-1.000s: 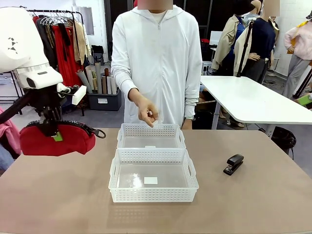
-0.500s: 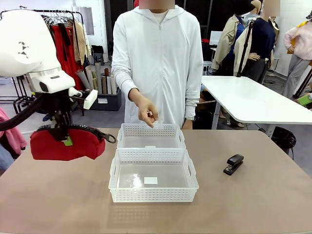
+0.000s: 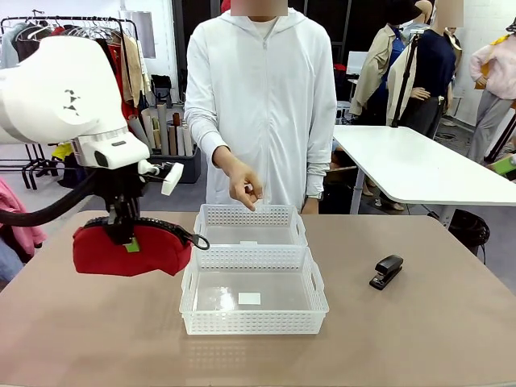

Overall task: Distribute items into two baskets.
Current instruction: Move the picked Pencil pouch towards the Organizing basket indicated by the person, stopping as directed, then place the picked Pencil pouch into the Organizing basket as instructed by the person.

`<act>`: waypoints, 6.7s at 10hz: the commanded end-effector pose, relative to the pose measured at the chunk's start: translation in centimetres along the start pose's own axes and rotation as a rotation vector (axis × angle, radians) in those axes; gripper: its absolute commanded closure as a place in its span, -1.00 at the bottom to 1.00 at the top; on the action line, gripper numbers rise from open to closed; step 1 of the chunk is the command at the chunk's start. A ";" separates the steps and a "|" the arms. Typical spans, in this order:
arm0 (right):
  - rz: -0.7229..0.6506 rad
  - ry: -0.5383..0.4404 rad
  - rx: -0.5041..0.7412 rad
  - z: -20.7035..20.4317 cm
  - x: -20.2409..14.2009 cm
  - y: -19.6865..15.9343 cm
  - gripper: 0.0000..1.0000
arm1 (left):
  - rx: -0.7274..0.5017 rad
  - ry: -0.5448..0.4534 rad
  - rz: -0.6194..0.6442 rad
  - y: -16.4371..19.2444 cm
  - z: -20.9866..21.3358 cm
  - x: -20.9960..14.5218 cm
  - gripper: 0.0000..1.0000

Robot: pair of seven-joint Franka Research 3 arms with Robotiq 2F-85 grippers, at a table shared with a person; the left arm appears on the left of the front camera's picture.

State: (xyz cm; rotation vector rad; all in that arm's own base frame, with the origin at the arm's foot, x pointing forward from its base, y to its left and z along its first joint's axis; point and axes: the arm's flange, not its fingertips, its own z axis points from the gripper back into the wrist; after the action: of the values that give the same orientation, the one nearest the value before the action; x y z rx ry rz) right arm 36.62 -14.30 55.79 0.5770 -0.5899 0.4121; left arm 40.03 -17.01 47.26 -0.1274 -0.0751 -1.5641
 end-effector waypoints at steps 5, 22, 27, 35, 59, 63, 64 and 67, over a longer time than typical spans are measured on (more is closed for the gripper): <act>0.005 -0.004 0.003 0.1 0.1 0.2 -1.00 | -0.051 0.039 -0.046 2.1 -1.7 4.4 1.00; 0.005 -0.004 0.003 0.1 0.1 0.2 -1.00 | 0.014 0.169 -0.015 -2.2 4.7 -9.8 1.00; 0.005 -0.004 0.003 0.1 0.1 0.2 -1.00 | 0.014 0.169 -0.015 -2.2 4.7 -9.8 1.00; 0.005 -0.004 0.003 0.1 0.1 0.2 -1.00 | 0.014 0.169 -0.015 -2.2 4.7 -9.8 1.00; 0.005 -0.004 0.003 0.1 0.1 0.2 -1.00 | 0.082 0.043 0.002 8.6 4.7 4.6 1.00; 0.005 -0.004 0.003 0.1 0.1 0.2 -1.00 | 0.100 0.035 0.013 10.1 4.3 7.8 1.00; 0.005 -0.004 0.003 0.1 0.1 0.2 -1.00 | 0.115 0.018 0.042 10.4 4.0 8.7 1.00; 0.005 -0.004 0.003 0.1 0.1 0.2 -1.00 | 0.126 -0.021 0.073 11.3 3.0 10.8 1.00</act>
State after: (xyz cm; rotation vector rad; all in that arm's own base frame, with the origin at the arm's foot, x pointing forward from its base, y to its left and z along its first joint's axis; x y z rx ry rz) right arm 36.61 -14.30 55.81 0.5761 -0.5900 0.4118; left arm 51.03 -26.85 51.13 -0.0264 -0.1558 -1.5067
